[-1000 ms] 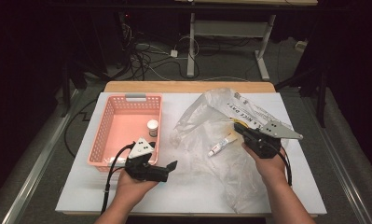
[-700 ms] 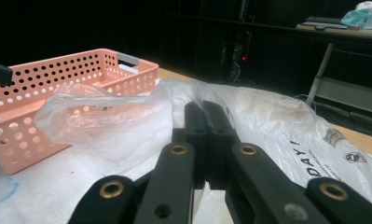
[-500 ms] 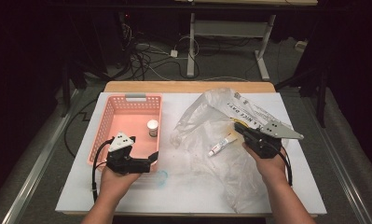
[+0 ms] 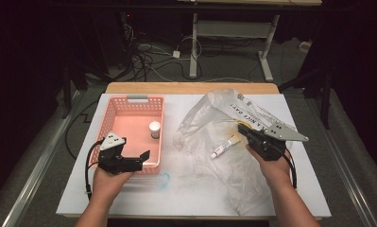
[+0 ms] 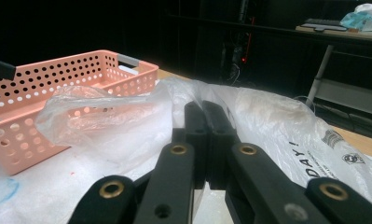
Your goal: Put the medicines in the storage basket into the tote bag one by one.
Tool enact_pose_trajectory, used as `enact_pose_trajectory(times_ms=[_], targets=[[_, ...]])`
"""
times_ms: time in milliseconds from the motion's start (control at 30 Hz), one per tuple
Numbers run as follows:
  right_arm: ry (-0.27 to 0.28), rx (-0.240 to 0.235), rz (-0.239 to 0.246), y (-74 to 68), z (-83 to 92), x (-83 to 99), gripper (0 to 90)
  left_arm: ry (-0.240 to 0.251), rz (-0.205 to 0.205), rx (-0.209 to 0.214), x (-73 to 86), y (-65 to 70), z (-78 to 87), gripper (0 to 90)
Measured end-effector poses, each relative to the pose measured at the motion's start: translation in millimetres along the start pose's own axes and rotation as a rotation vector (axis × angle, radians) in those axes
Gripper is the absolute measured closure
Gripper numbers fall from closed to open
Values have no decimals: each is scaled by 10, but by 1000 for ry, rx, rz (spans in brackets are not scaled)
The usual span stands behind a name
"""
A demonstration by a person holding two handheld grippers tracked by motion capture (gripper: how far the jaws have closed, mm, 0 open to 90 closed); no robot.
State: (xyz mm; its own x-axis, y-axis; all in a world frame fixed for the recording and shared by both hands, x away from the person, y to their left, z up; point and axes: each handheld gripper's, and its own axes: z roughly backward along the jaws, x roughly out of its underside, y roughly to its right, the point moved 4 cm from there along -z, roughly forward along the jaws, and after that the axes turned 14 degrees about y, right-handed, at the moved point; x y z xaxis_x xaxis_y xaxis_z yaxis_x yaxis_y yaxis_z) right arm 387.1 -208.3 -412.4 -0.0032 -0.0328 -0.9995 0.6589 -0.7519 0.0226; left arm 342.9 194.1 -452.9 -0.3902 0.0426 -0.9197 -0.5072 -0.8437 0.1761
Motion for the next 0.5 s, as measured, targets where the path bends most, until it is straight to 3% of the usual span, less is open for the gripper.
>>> enact_pose_trajectory(times_ms=[233,300,367,500], targets=[[-4,0,2,-17,-6,1,900,24,21,21,-57,-2,29,0],[-2,-3,6,-20,-11,-4,900,27,12,25,-105,22,26,0],[-3,-3,6,-16,-13,-3,900,42,32,39,-195,32,8,0],[5,-3,0,9,-1,-18,900,52,20,24,-322,40,-60,4]])
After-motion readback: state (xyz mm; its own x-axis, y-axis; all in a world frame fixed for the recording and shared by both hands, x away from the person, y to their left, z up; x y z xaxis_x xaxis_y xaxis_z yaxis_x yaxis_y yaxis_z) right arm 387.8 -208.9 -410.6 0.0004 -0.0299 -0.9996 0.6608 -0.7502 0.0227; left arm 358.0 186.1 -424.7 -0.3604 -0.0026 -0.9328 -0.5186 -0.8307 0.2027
